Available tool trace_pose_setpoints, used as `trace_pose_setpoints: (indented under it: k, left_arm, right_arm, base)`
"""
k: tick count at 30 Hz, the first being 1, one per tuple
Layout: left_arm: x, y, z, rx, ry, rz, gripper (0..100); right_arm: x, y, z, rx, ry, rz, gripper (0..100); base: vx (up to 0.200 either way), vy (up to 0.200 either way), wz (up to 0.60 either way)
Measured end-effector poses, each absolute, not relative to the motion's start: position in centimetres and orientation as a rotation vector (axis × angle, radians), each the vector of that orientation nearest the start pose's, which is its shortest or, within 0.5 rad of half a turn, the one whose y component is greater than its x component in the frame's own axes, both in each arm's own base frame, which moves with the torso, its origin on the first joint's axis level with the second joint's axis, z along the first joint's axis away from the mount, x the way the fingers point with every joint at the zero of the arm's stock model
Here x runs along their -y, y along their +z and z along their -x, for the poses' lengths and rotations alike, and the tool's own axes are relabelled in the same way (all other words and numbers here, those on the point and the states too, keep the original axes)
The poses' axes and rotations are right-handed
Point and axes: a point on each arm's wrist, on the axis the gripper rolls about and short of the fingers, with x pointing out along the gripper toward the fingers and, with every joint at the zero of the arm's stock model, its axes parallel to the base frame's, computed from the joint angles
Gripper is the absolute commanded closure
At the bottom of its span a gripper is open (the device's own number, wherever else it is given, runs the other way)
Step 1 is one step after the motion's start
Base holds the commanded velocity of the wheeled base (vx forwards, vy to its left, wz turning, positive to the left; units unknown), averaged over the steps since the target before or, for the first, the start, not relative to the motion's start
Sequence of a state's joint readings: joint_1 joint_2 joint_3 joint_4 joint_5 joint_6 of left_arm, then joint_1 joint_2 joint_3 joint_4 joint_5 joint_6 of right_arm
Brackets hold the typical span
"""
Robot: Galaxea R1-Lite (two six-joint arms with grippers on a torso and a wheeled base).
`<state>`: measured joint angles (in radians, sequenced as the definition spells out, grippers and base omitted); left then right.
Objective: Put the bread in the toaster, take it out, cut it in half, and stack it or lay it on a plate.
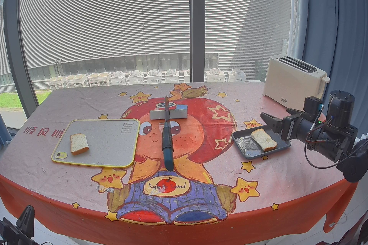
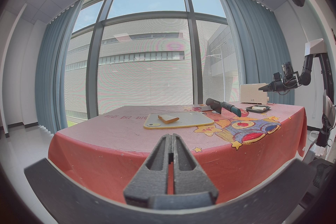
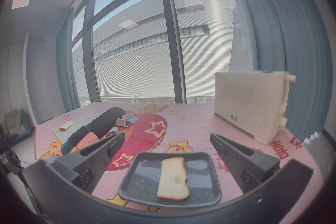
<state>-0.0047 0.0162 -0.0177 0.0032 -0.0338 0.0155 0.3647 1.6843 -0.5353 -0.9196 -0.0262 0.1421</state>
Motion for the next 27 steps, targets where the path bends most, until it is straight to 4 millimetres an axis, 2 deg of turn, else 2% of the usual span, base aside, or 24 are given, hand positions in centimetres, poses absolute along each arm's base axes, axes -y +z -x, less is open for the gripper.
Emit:
trace_pose_setpoints:
  k: [20,27]
  left_arm:
    - [0.1,8.0,2.3,-0.001,-0.039,-0.016,100]
    - [0.1,8.0,2.3,-0.001,-0.039,-0.016,100]
  right_arm:
    - [-9.3,17.2,-24.7,0.02,0.292,-0.031,0]
    - [-9.2,17.6,-24.5,0.055,0.291,-0.022,0]
  base:
    - [0.0,0.0,0.0]
    - [0.0,0.0,0.0]
